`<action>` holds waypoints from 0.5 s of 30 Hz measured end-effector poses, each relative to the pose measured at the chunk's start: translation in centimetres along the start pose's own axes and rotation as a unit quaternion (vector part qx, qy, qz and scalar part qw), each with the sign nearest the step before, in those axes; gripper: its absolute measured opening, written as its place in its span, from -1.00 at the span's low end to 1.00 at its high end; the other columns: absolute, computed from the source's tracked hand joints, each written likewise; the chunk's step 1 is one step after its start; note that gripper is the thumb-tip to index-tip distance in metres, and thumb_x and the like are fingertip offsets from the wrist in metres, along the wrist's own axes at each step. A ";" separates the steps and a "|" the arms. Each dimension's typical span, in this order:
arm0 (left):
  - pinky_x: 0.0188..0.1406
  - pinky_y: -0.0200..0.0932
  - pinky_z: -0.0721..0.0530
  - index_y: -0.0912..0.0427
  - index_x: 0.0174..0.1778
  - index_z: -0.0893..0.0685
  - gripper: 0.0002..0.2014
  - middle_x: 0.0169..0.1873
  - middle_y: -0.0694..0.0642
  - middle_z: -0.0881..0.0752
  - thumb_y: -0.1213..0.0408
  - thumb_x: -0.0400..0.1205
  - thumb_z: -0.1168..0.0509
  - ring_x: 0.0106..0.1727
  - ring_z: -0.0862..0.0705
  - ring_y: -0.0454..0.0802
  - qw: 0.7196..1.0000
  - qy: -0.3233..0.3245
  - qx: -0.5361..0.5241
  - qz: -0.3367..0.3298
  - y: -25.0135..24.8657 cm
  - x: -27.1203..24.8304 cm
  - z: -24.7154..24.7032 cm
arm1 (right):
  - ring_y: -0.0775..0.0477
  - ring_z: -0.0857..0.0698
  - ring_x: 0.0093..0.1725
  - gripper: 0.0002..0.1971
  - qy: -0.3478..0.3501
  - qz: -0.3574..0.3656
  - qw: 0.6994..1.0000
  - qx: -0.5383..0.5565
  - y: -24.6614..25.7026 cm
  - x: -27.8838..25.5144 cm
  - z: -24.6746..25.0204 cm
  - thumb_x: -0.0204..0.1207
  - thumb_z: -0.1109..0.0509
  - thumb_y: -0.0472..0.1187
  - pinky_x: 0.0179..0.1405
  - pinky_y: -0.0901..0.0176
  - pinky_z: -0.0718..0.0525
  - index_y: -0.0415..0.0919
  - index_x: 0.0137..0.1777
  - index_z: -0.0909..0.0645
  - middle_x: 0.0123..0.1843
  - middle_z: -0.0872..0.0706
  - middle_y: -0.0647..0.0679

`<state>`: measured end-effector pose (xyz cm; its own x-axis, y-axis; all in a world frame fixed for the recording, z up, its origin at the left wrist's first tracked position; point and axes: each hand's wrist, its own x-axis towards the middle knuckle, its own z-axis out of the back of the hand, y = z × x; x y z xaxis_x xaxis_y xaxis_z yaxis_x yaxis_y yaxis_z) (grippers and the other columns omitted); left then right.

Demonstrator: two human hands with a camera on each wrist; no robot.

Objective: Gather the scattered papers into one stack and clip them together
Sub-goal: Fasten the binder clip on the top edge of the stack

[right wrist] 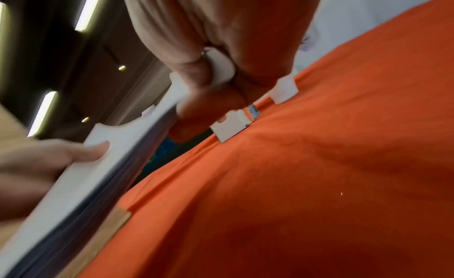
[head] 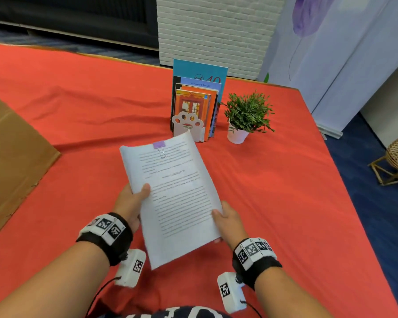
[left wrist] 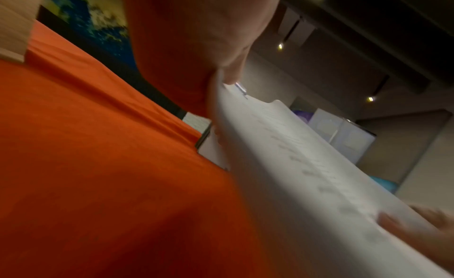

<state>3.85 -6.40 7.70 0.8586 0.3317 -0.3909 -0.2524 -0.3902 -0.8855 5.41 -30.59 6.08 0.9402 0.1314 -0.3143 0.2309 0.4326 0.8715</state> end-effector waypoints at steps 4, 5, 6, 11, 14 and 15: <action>-0.06 0.06 -0.79 0.09 0.24 -0.57 -0.54 0.11 0.19 -0.77 0.51 0.44 -0.38 0.06 -0.78 0.22 0.979 0.142 0.136 0.053 2.8 -2.8 -2.1 | -0.08 -0.59 -0.70 -0.89 -0.069 -0.052 0.996 0.035 -0.6 0.8 0.9 0.62 -0.15 -0.28 -0.84 0.29 -0.42 -0.19 0.06 -0.49 -0.27 -0.69 -0.24; -0.23 -0.05 -0.80 0.02 0.22 -0.53 -0.58 0.05 0.10 -0.77 0.51 0.51 -0.35 -0.08 -0.81 0.13 0.971 0.152 0.166 0.079 3.3 -3.2 -2.4 | -0.11 -0.58 -0.71 -0.89 -0.093 -0.061 0.993 0.044 -1.1 1.3 1.2 0.62 -0.16 -0.29 -0.82 0.26 -0.45 -0.21 0.05 -0.50 -0.28 -0.69 -0.24; -0.37 -0.13 -0.78 -0.01 0.22 -0.48 -0.62 0.01 0.07 -0.75 0.47 0.58 -0.31 -0.22 -0.82 0.06 0.964 0.161 0.184 0.104 3.7 -3.4 -2.7 | -0.14 -0.58 -0.69 -0.88 -0.118 -0.071 0.989 0.054 -1.6 1.7 1.8 0.61 -0.17 -0.30 -0.78 0.21 -0.51 -0.24 0.05 -0.51 -0.28 -0.69 -0.21; 0.27 -0.08 -0.55 0.11 0.49 -0.40 -0.46 0.40 0.19 -0.56 0.33 0.57 -0.35 0.34 -0.60 0.08 0.903 0.142 0.402 0.052 5.1 -2.1 -1.2 | -0.21 -0.62 -0.64 -0.83 -0.198 -0.117 0.972 0.048 -4.0 3.6 6.0 0.59 -0.18 -0.30 -0.80 0.22 -0.53 -0.30 0.11 -0.52 -0.07 -0.71 -0.35; 0.62 -0.10 -0.16 0.12 0.56 -0.32 -0.37 0.62 0.24 -0.26 0.15 0.56 -0.34 0.65 -0.21 0.12 0.803 0.110 0.584 0.040 5.9 -1.1 0.4 | -0.09 -0.59 -0.76 -0.80 -0.216 -0.147 0.965 0.032 -4.9 4.8 8.1 0.61 -0.16 -0.28 -0.81 0.24 -0.49 -0.36 0.13 -0.50 -0.12 -0.73 -0.38; 0.64 -0.04 -0.10 0.09 0.58 -0.29 -0.34 0.65 0.26 -0.17 0.08 0.56 -0.33 0.68 -0.12 0.16 0.781 0.104 0.613 0.059 6.4 -0.8 0.9 | -0.07 -0.59 -0.78 -0.80 -0.217 -0.151 0.964 0.036 -5.3 5.2 8.7 0.62 -0.14 -0.28 -0.82 0.26 -0.48 -0.36 0.14 -0.49 -0.10 -0.73 -0.41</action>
<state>1.17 -8.35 2.14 0.8186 0.1599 -0.5516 -0.4643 0.7496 -0.4717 11.29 -39.94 3.07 0.8403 -0.3827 -0.3841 0.5123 0.3283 0.7936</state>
